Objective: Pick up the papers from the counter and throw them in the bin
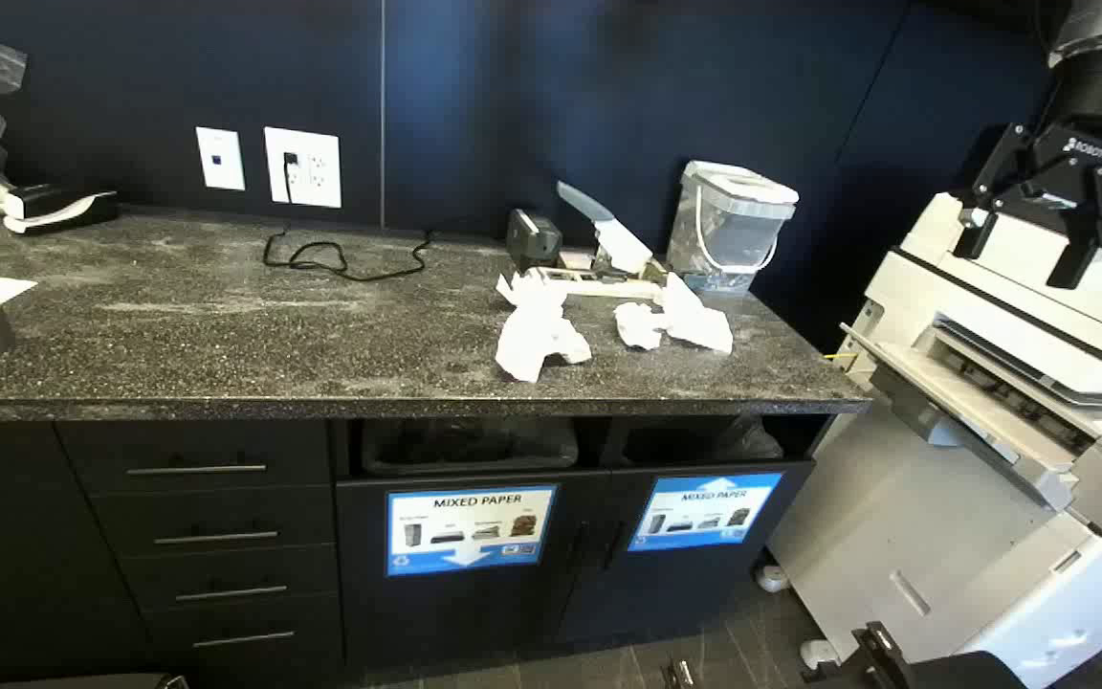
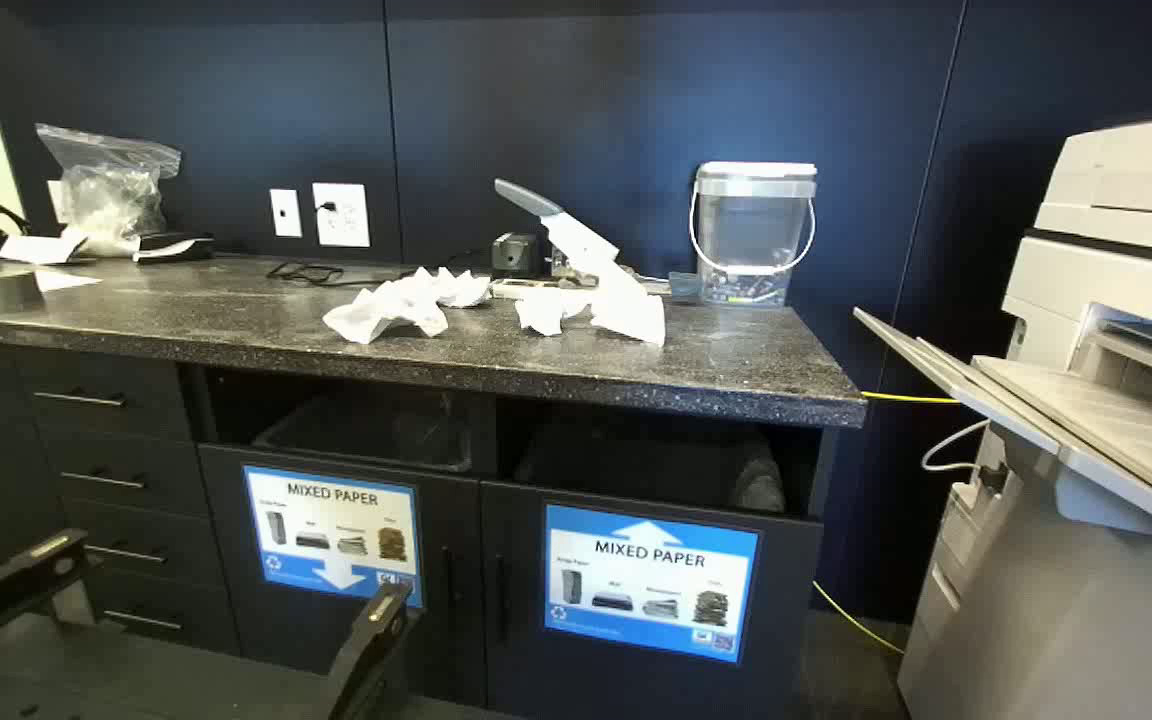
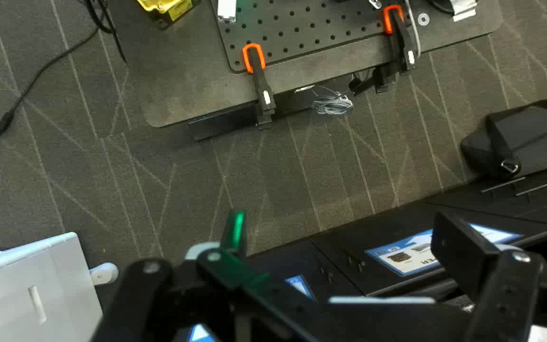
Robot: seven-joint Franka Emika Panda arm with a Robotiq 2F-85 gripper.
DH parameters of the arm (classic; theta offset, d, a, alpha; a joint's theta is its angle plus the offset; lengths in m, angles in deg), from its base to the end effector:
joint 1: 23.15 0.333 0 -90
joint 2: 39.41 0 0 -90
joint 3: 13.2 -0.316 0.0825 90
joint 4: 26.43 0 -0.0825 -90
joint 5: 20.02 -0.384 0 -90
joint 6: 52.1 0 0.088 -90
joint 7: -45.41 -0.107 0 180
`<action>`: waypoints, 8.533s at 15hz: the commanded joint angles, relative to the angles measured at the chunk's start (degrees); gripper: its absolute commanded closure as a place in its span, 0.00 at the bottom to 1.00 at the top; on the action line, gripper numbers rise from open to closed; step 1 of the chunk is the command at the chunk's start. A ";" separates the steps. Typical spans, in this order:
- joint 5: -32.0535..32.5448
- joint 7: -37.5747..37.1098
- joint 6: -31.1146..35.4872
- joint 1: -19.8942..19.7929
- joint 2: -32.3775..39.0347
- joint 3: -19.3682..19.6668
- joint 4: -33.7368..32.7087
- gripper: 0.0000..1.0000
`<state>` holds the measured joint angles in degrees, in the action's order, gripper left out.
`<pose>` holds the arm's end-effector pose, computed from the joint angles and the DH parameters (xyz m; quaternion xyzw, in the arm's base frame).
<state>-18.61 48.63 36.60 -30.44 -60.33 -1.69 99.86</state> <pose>0.3863 -0.1416 0.5043 -0.9813 0.1209 0.1413 0.0500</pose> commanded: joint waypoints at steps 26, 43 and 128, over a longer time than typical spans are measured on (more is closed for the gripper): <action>-11.59 -6.42 29.17 10.61 17.80 -14.73 -3.68 0.00; -3.43 -27.95 42.44 16.84 48.61 -15.42 -25.88 0.00; 5.86 -48.21 41.49 18.75 60.68 -9.26 -29.05 0.85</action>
<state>-14.19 -7.69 72.46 -9.70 5.83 -11.03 61.36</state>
